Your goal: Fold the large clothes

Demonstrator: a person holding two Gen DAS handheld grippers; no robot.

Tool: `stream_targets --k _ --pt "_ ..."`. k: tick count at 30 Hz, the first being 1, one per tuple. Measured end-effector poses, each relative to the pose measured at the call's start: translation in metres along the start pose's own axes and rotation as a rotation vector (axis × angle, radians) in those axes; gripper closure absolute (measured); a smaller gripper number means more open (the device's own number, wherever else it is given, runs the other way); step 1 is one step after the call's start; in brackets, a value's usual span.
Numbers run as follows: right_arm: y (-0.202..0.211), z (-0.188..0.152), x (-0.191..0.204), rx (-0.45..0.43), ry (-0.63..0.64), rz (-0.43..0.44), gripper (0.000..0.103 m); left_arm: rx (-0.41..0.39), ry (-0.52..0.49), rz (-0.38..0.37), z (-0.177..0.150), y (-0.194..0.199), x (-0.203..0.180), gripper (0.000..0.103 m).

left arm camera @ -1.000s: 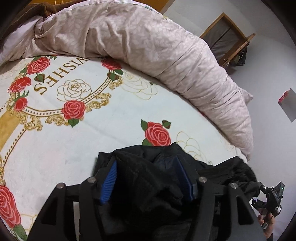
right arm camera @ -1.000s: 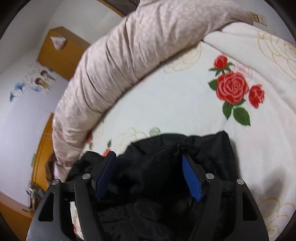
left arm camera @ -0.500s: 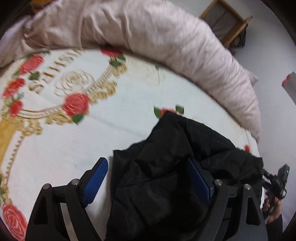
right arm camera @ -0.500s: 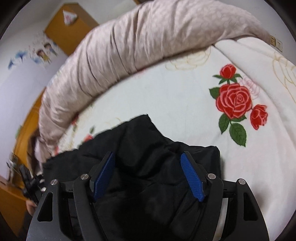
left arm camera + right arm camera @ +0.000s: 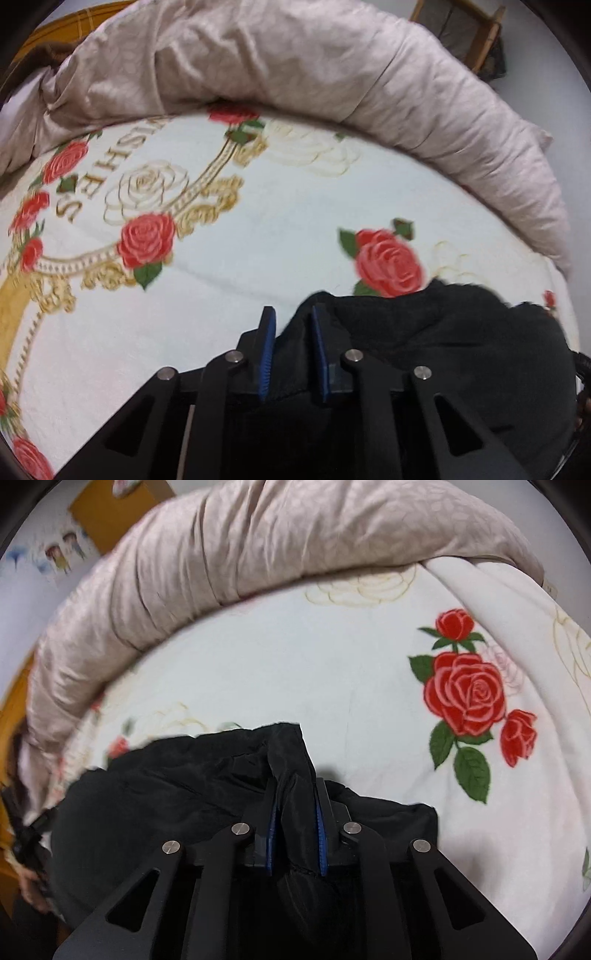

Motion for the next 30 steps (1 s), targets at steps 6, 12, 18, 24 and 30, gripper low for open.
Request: stream_targets --k 6,12,18,24,30 --pt "-0.023 0.000 0.003 -0.006 0.035 -0.078 0.079 -0.009 0.004 0.046 -0.002 -0.018 0.003 0.084" --pt "0.013 0.003 0.006 -0.055 0.022 -0.103 0.069 -0.037 -0.003 0.047 0.010 0.012 0.002 0.080" --pt "0.086 0.005 0.029 -0.197 0.052 -0.085 0.059 -0.154 -0.031 0.047 0.028 0.076 -0.002 0.063" --pt "0.107 -0.011 0.094 -0.212 0.178 -0.022 0.055 -0.165 -0.139 -0.111 0.018 0.103 -0.070 0.051" --pt "0.032 -0.018 0.127 -0.064 0.253 -0.047 0.054 0.033 -0.284 -0.209 -0.019 0.031 -0.145 0.051"
Point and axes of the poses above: each gripper's, at about its wrist camera, not at the fingertips, and y roughly against the way its jaws point, x to its left, z to its top, the point moved 5 cm from there along -y, roughly the way its jaws point, and after that the axes turned 4 degrees about -z, right-handed, at the moved point
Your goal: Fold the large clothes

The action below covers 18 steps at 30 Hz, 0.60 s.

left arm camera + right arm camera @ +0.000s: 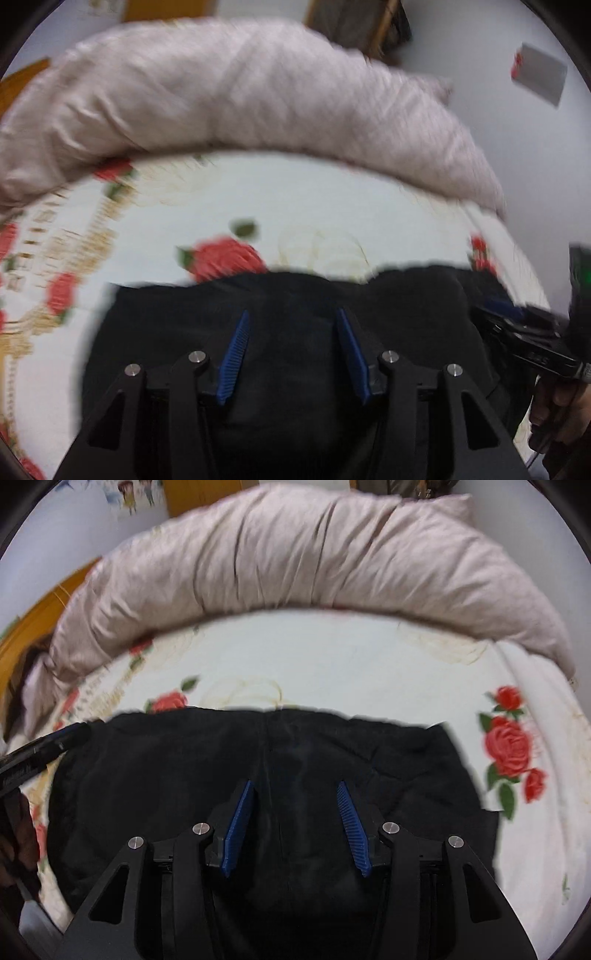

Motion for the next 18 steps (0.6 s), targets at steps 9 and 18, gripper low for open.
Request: stream_targets --k 9,18 --pt "-0.054 0.004 -0.010 0.043 -0.005 -0.030 0.050 0.035 -0.037 0.088 0.000 -0.064 0.002 0.051" --pt "-0.051 0.006 -0.018 0.017 -0.049 -0.007 0.049 0.049 -0.065 0.130 0.003 -0.078 0.002 0.051"
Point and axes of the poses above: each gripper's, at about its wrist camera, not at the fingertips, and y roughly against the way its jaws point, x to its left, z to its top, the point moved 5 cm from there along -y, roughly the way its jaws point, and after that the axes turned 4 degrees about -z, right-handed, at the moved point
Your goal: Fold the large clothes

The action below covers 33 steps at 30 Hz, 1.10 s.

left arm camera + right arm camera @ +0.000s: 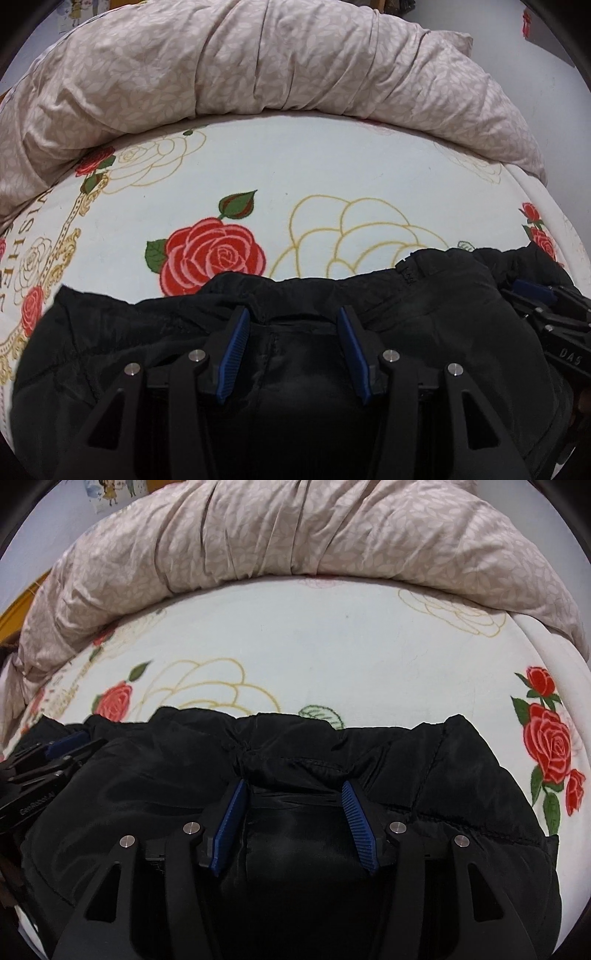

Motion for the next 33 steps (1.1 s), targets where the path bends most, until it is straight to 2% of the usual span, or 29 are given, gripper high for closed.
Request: stream_targets --k 3,6,7,9,11,14,26,30,33 --pt "0.034 0.008 -0.005 -0.052 -0.017 -0.004 0.049 -0.006 -0.006 -0.022 0.006 0.025 0.004 0.052" --pt "0.064 0.011 -0.020 -0.112 -0.008 -0.034 0.049 -0.085 -0.010 -0.031 0.009 0.067 0.021 0.052" --pt "0.066 0.010 -0.027 -0.112 -0.008 -0.058 0.049 -0.118 -0.011 -0.028 0.008 0.080 0.031 0.052" --pt "0.057 0.003 -0.047 -0.081 -0.022 -0.108 0.049 -0.133 0.007 0.009 0.004 0.088 0.055 0.052" --pt "0.039 -0.006 -0.061 -0.039 -0.045 -0.125 0.049 -0.096 0.048 0.062 -0.004 0.076 0.084 0.052" --pt "0.024 -0.011 -0.065 -0.040 -0.046 -0.142 0.049 -0.071 0.115 0.042 -0.013 0.054 0.104 0.050" --pt "-0.007 -0.013 -0.073 -0.067 -0.092 -0.155 0.049 -0.112 0.141 0.031 -0.011 0.012 0.099 0.049" --pt "-0.001 -0.009 -0.075 -0.055 -0.107 -0.146 0.049 -0.081 0.137 0.044 -0.007 0.013 0.099 0.049" --pt "0.024 -0.001 -0.070 -0.057 -0.106 -0.170 0.049 -0.070 0.124 0.054 0.000 0.035 0.098 0.050"
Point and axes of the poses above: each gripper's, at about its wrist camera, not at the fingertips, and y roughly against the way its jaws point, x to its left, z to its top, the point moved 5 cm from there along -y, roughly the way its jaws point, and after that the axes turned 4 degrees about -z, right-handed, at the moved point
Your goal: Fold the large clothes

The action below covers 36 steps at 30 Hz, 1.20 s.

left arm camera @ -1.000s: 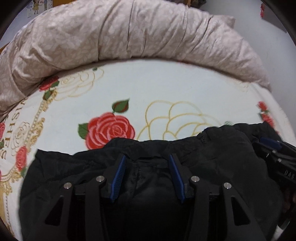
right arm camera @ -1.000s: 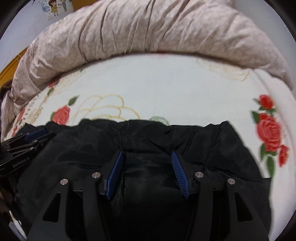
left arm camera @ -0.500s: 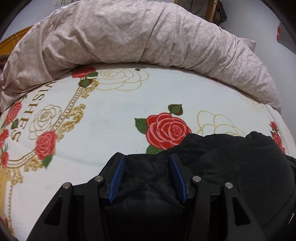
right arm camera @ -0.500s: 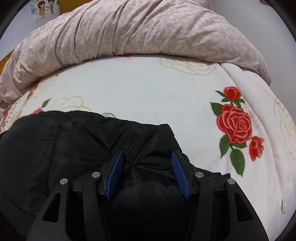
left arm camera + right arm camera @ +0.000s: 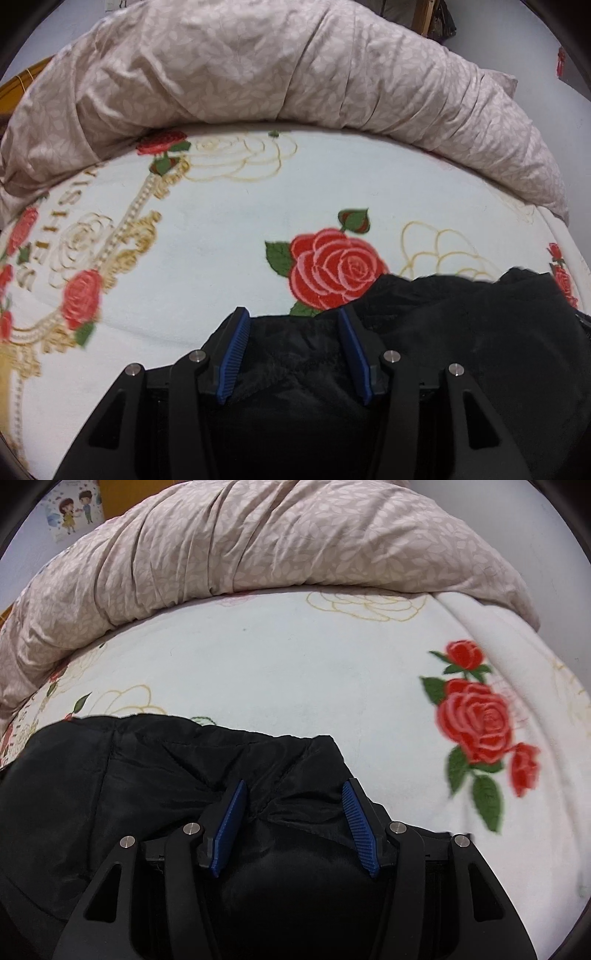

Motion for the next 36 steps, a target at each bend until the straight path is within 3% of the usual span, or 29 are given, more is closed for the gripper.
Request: stream_targets --k 5,7,9,13,19,22,25,29,32,36 --pt "0.060 0.010 0.036 -0.100 0.040 0.072 0.049 -0.075 -0.030 -0.069 0.012 0.051 -0.019 0.051" --pt "0.062 0.007 0.063 -0.085 0.087 0.113 0.049 -0.082 -0.063 -0.113 0.014 0.059 -0.040 0.051" --pt "0.050 0.002 0.080 -0.047 0.119 0.125 0.049 -0.060 -0.094 -0.158 0.011 0.051 -0.062 0.051" --pt "0.012 -0.009 0.082 0.012 0.108 0.102 0.048 0.043 -0.113 -0.151 -0.006 0.002 -0.081 0.050" --pt "-0.012 -0.012 0.075 0.002 0.107 0.103 0.048 0.026 -0.125 -0.120 -0.010 -0.022 -0.089 0.050" --pt "-0.002 -0.007 0.073 0.003 0.107 0.103 0.048 0.046 -0.132 -0.112 -0.007 -0.017 -0.089 0.051" --pt "0.029 0.001 0.058 -0.050 0.091 0.109 0.048 0.002 -0.109 -0.141 0.003 0.017 -0.074 0.051" --pt "0.051 0.002 0.020 -0.092 0.078 0.031 0.048 -0.096 -0.080 -0.088 0.009 0.057 -0.025 0.051" --pt "0.029 -0.010 -0.006 -0.030 0.038 -0.018 0.048 -0.038 -0.001 -0.017 -0.004 0.040 0.018 0.051" --pt "0.013 -0.019 -0.010 -0.036 0.035 -0.021 0.048 -0.023 0.067 -0.036 -0.019 0.016 0.034 0.045"
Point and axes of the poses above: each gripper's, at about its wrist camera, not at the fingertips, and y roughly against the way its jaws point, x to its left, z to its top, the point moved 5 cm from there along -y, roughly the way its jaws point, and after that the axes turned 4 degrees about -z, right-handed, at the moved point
